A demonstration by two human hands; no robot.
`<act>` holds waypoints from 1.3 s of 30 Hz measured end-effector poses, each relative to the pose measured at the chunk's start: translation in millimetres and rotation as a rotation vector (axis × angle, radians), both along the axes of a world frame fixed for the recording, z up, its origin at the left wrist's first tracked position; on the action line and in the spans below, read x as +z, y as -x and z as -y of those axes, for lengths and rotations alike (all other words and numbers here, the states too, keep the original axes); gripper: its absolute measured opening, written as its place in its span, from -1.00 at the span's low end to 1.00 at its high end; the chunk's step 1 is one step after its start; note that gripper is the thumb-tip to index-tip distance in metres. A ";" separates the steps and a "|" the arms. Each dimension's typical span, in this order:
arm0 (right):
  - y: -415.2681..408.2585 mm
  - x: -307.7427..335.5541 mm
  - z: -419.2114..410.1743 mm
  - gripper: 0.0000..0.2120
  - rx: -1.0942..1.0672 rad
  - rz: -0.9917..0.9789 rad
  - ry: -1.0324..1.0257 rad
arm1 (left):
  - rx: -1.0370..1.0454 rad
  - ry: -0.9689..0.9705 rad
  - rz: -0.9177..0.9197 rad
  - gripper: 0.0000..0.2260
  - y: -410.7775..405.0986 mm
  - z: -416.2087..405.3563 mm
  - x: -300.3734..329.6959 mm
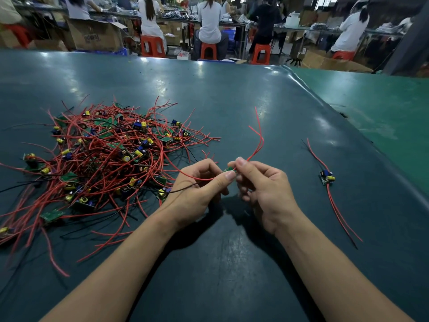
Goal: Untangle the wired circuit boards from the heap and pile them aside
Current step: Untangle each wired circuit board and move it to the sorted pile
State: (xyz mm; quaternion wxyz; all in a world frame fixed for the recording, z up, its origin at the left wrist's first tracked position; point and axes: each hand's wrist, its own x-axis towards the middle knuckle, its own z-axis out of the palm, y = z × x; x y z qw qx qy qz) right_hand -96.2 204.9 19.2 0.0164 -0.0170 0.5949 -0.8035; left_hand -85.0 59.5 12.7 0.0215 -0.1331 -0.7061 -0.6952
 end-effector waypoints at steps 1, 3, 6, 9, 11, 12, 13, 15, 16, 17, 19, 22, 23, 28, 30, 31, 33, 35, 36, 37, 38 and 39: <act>1.8 1.1 -1.7 -0.79 -0.023 0.010 0.019 | 0.001 -0.004 0.004 -0.74 0.2 0.1 -0.1; 5.8 4.1 -7.4 -0.80 -0.083 0.028 0.073 | 0.005 -0.012 0.006 -0.74 -0.2 0.2 0.1; 11.0 7.6 -17.2 -0.81 -0.165 0.073 0.183 | -0.002 -0.010 -0.007 -0.74 -2.1 -0.6 0.5; 12.6 6.4 -20.8 -0.80 -0.181 0.138 0.293 | -0.003 -0.009 -0.018 -0.73 -3.0 -0.9 0.9; 13.4 5.1 -21.1 -0.80 -0.189 0.142 0.297 | -0.002 -0.024 -0.003 -0.75 -3.3 -0.1 0.6; 13.6 4.2 -21.2 -0.81 -0.206 0.111 0.250 | -0.009 -0.030 0.008 -0.76 -3.8 0.6 0.7; 13.5 3.2 -21.2 -0.81 -0.232 0.066 0.182 | -0.020 -0.036 0.018 -0.76 -4.4 1.2 0.8; 12.6 2.7 -21.8 -0.84 -0.292 -0.052 0.005 | -0.043 -0.038 0.033 -0.77 -5.2 1.6 1.1; 12.3 2.1 -22.2 -0.86 -0.314 -0.114 -0.084 | -0.054 -0.028 0.036 -0.77 -5.6 1.7 1.0; 12.2 1.3 -22.3 -0.88 -0.327 -0.161 -0.143 | -0.065 -0.017 0.038 -0.77 -6.0 1.7 0.7; 12.3 1.3 -21.9 -0.89 -0.342 -0.178 -0.153 | -0.084 0.002 0.034 -0.76 -6.9 1.2 0.7; 14.9 3.9 -20.3 -0.87 -0.350 -0.068 0.012 | -0.086 0.015 0.024 -0.76 -7.2 -0.1 1.1; 15.2 5.3 -20.5 -0.87 -0.339 -0.013 0.099 | -0.083 0.015 0.023 -0.77 -7.2 -0.4 1.5; 16.0 8.9 -31.1 -0.84 -0.242 0.205 0.378 | -0.058 0.001 0.025 -0.78 -6.5 -0.6 3.2; 16.0 9.9 -33.9 -0.81 -0.164 0.309 0.532 | -0.056 -0.008 0.030 -0.79 -6.4 -0.7 3.5; 16.2 10.4 -34.3 -0.81 -0.137 0.349 0.577 | -0.060 -0.003 0.031 -0.79 -6.6 -0.6 3.5; 17.3 9.6 -35.1 -0.82 -0.113 0.371 0.575 | -0.066 0.003 0.029 -0.78 -6.9 -0.5 3.4; 17.0 9.3 -34.3 -0.90 -0.104 0.304 0.485 | -0.037 -0.025 0.026 -0.77 -6.4 -0.3 3.6; 16.2 9.7 -32.8 -0.91 -0.071 0.262 0.416 | -0.005 -0.054 0.025 -0.76 -5.6 -0.2 3.6; 15.2 9.2 -30.3 -0.77 -0.015 0.235 0.328 | 0.030 -0.086 0.027 -0.73 -4.8 -0.3 3.7; 12.9 8.5 -27.2 -0.59 0.040 0.232 0.232 | 0.060 -0.110 0.030 -0.73 -4.1 -0.6 3.9; 10.9 7.0 -23.3 -0.48 0.081 0.235 0.143 | 0.079 -0.115 0.033 -0.74 -3.8 -0.7 4.0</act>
